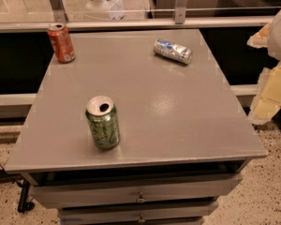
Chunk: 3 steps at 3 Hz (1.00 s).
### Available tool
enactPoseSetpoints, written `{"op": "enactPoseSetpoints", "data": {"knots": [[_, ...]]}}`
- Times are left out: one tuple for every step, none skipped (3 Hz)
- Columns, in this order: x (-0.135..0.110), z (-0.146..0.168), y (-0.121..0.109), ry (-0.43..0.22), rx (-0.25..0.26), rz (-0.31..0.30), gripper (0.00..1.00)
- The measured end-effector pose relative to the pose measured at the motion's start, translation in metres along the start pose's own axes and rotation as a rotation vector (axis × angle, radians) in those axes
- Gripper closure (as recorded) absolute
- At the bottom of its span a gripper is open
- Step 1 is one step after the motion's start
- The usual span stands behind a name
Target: Move redbull can near green can
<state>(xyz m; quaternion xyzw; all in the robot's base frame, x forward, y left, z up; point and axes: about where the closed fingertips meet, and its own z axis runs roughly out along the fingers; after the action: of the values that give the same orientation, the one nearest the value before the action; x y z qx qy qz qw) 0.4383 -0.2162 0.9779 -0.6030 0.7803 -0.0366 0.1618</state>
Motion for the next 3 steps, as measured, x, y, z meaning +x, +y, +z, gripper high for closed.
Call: {"op": "enactPoseSetpoints", "data": {"knots": [[0.000, 0.000, 0.000, 0.000, 0.000, 0.000, 0.00], [0.000, 0.014, -0.008, -0.035, 0.006, 0.004, 0.00], [-0.001, 0.045, -0.030, -0.095, 0.018, 0.017, 0.00]]}}
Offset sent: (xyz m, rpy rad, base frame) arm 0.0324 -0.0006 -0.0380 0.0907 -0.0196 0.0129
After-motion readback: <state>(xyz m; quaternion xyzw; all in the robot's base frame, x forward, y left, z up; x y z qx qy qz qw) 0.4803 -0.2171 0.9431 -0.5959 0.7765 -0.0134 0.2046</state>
